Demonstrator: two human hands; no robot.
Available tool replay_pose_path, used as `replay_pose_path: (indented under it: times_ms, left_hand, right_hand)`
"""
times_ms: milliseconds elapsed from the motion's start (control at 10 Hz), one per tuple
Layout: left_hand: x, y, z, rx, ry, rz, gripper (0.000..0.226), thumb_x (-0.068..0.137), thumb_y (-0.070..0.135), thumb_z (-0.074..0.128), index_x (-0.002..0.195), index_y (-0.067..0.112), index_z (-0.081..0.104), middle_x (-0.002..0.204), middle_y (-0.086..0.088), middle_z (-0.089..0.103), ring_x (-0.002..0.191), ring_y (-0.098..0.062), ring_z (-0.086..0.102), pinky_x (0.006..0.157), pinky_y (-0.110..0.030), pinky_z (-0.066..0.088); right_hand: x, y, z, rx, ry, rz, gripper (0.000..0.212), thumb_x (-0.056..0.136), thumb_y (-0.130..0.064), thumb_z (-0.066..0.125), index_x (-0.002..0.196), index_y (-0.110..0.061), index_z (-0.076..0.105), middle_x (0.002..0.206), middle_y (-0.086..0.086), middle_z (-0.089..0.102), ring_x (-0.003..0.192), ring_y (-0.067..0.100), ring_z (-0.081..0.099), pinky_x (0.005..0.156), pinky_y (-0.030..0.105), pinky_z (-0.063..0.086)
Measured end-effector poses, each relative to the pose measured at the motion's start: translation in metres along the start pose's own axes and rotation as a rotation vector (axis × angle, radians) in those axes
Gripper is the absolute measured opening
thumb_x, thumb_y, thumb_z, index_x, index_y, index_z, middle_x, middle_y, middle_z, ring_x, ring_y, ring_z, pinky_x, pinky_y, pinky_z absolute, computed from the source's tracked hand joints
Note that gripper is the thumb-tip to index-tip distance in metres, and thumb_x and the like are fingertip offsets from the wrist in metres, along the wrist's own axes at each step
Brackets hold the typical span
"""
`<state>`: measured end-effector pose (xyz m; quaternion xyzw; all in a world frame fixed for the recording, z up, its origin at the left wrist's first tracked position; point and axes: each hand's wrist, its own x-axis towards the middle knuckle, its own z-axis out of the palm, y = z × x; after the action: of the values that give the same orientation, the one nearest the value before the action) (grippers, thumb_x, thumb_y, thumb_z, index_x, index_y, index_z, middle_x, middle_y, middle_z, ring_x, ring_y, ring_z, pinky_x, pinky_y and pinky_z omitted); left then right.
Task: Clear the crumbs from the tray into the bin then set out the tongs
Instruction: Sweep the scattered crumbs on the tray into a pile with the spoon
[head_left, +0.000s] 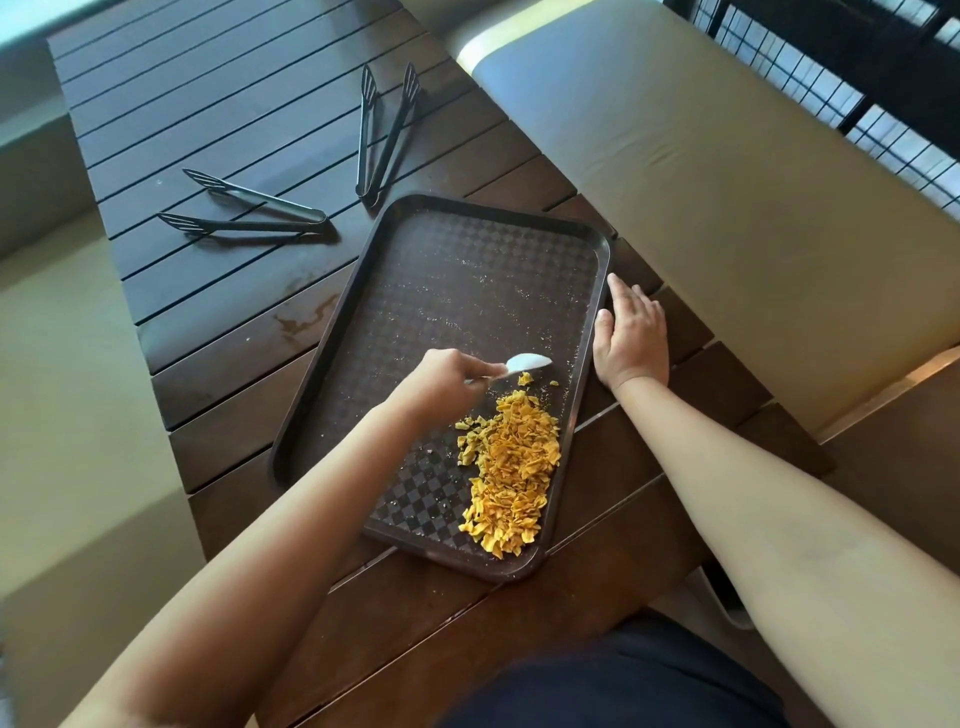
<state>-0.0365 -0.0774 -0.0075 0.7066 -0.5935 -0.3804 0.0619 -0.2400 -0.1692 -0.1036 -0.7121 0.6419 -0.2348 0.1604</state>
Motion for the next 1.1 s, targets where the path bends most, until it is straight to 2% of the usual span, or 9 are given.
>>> replay_pose_path:
  times_ms: [100,200,300,400,600,700,800,1000,1100]
  left_hand:
    - [-0.002,0.001,0.004,0.050,-0.058,0.037,0.031,0.092,0.017,0.053,0.118,0.029,0.065,0.096,0.001,0.070,0.053,-0.009,0.051,0.046,-0.013,0.042]
    - [-0.012,-0.003,0.002,0.122,-0.130,0.069,0.029,0.090,0.018,0.056,0.113,0.031,0.067,0.112,0.005,0.069,0.084,-0.015,0.067,0.078,-0.029,0.056]
    - [-0.022,-0.008,-0.001,0.140,-0.131,0.087,0.030,0.089,0.018,0.057,0.111,0.035,0.068,0.110,0.009,0.068,0.086,-0.016,0.067,0.078,-0.030,0.056]
    - [-0.039,-0.009,0.001,0.069,-0.105,0.139,0.029,0.090,0.019,0.058,0.111,0.037,0.067,0.081,0.023,0.057,0.066,0.001,0.055,0.058,-0.006,0.039]
    - [-0.053,-0.016,0.013,0.117,-0.166,0.163,0.031,0.088,0.016,0.059,0.110,0.036,0.069,0.068,0.022,0.046,0.059,-0.004,0.048,0.056,-0.019,0.039]
    - [-0.054,-0.021,0.011,0.154,-0.177,0.138,0.030,0.088,0.018,0.058,0.109,0.037,0.069,0.068,0.020,0.048,0.060,-0.006,0.048,0.056,-0.024,0.040]
    - [-0.055,-0.019,-0.002,0.172,-0.211,0.131,0.030,0.088,0.018,0.058,0.108,0.036,0.069,0.073,0.020,0.053,0.059,-0.001,0.050,0.053,-0.013,0.037]
    - [-0.025,-0.009,-0.012,-0.054,0.058,-0.013,0.028,0.091,0.016,0.054,0.114,0.027,0.067,0.096,0.010,0.065,0.039,-0.001,0.039,0.038,-0.009,0.034]
    - [-0.015,-0.009,-0.009,-0.019,0.046,-0.054,0.028,0.092,0.019,0.054,0.116,0.025,0.066,0.102,0.004,0.069,0.041,-0.003,0.037,0.036,-0.008,0.031]
  right_hand:
    - [0.001,0.001,0.000,-0.004,0.000,-0.004,0.056,0.088,-0.028,0.030,0.140,-0.009,0.039,0.140,0.013,0.046,0.134,0.029,0.035,0.113,0.040,0.018]
    - [0.001,0.001,0.001,-0.006,-0.002,-0.003,0.056,0.088,-0.028,0.030,0.140,-0.009,0.039,0.140,0.013,0.046,0.134,0.029,0.036,0.112,0.040,0.018]
    - [0.000,0.001,0.002,-0.008,-0.005,-0.002,0.056,0.088,-0.028,0.030,0.140,-0.009,0.039,0.140,0.013,0.046,0.134,0.029,0.035,0.112,0.040,0.018]
    - [0.000,0.001,0.002,-0.007,-0.002,0.001,0.056,0.088,-0.028,0.030,0.140,-0.009,0.039,0.140,0.013,0.046,0.134,0.029,0.035,0.112,0.040,0.018]
    - [-0.001,0.000,0.000,0.000,-0.002,-0.005,0.056,0.088,-0.028,0.030,0.140,-0.009,0.039,0.141,0.014,0.045,0.135,0.029,0.035,0.113,0.039,0.017]
    - [0.000,0.000,0.000,-0.005,-0.001,-0.005,0.057,0.088,-0.028,0.029,0.140,-0.009,0.039,0.141,0.014,0.045,0.135,0.029,0.034,0.113,0.039,0.017]
    - [0.000,0.000,0.000,-0.011,-0.008,-0.001,0.057,0.088,-0.029,0.029,0.141,-0.009,0.038,0.141,0.014,0.044,0.135,0.029,0.034,0.113,0.039,0.017]
    - [0.000,0.000,-0.001,-0.010,-0.011,0.001,0.058,0.087,-0.029,0.028,0.141,-0.009,0.038,0.141,0.015,0.045,0.135,0.029,0.034,0.113,0.039,0.017]
    - [0.000,0.000,-0.001,-0.011,-0.013,0.001,0.058,0.087,-0.029,0.028,0.141,-0.009,0.038,0.141,0.014,0.044,0.135,0.028,0.034,0.113,0.038,0.017]
